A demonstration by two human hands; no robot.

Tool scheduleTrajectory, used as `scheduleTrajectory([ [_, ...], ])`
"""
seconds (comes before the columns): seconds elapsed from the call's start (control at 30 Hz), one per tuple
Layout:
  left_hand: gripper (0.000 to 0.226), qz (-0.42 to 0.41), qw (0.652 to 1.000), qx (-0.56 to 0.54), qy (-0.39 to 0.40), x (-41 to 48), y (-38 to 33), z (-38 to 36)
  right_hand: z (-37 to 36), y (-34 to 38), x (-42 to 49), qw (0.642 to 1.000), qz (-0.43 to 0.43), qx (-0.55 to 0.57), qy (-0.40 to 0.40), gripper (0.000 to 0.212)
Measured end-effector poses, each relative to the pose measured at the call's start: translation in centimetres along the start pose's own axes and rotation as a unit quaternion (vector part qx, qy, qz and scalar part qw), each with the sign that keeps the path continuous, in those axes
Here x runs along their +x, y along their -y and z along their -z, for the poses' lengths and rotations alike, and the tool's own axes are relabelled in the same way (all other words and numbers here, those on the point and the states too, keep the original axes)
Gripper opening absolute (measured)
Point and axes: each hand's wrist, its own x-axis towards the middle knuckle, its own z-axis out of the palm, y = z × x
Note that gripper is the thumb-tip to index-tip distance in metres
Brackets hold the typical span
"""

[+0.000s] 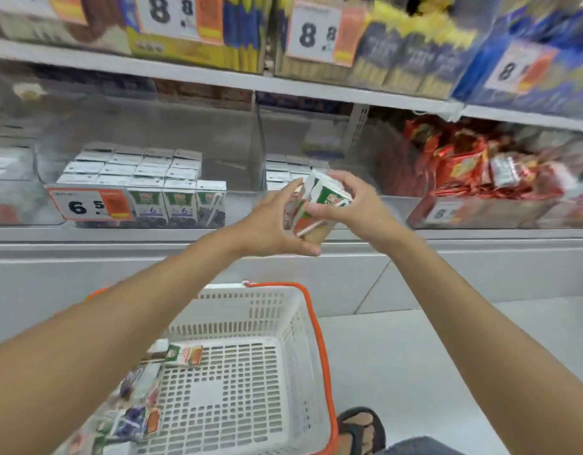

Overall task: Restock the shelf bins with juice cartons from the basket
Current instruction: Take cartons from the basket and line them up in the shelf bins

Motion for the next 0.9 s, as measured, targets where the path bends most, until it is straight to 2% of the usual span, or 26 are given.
scheduleTrajectory([
  [0.07, 0.119, -0.027, 0.982, 0.185, 0.004, 2.2, -0.2, 0.4, 3.1, -0.1, 1.8, 0.997, 0.030, -0.028, -0.073, 0.062],
  [0.13, 0.112, -0.056, 0.949, 0.309, 0.001, 4.1, 0.3, 0.3, 5.9, -0.9, 3.8, 0.990, 0.049, -0.043, -0.123, 0.069],
  [0.23, 0.100, -0.063, 0.905, 0.421, -0.004, 6.5, 1.9, -0.1, 8.8, -3.3, 7.1, 0.984, 0.042, -0.082, -0.154, 0.074],
  [0.3, 0.099, -0.057, 0.885, 0.463, -0.006, 7.1, 3.1, -0.6, 9.6, -5.2, 8.7, 0.985, 0.014, -0.114, -0.130, 0.073],
  [0.37, 0.098, -0.080, 0.870, 0.485, -0.031, 7.2, 4.2, -1.2, 10.0, -6.9, 10.0, 0.986, -0.027, -0.155, -0.058, 0.068],
  [0.43, 0.097, -0.110, 0.866, 0.484, -0.058, 7.2, 5.0, -1.3, 10.0, -7.8, 11.2, 0.974, -0.089, -0.196, 0.066, 0.062],
  [0.5, 0.096, -0.126, 0.865, 0.480, -0.076, 7.2, 5.2, -1.4, 10.2, -7.7, 12.1, 0.940, -0.189, -0.199, 0.201, 0.074],
  [0.53, 0.096, -0.128, 0.863, 0.482, -0.079, 7.2, 5.3, -1.4, 10.3, -7.6, 12.5, 0.923, -0.238, -0.183, 0.241, 0.074],
  [0.57, 0.096, -0.128, 0.861, 0.486, -0.079, 7.2, 5.3, -1.5, 10.4, -7.4, 12.8, 0.911, -0.270, -0.165, 0.263, 0.062],
  [0.63, 0.095, -0.126, 0.857, 0.492, -0.086, 7.1, 5.4, -1.6, 10.2, -7.5, 13.1, 0.909, -0.286, -0.159, 0.257, 0.038],
  [0.67, 0.096, -0.127, 0.856, 0.493, -0.092, 7.1, 5.4, -1.7, 10.0, -7.7, 13.2, 0.914, -0.282, -0.167, 0.242, 0.037],
  [0.8, 0.097, -0.128, 0.854, 0.494, -0.098, 7.0, 5.3, -1.8, 9.0, -7.7, 12.4, 0.930, -0.245, -0.186, 0.198, 0.041],
  [0.9, 0.095, -0.117, 0.878, 0.456, -0.083, 6.8, 4.8, -1.6, 8.1, -7.2, 10.9, 0.950, -0.151, -0.243, 0.127, 0.055],
])
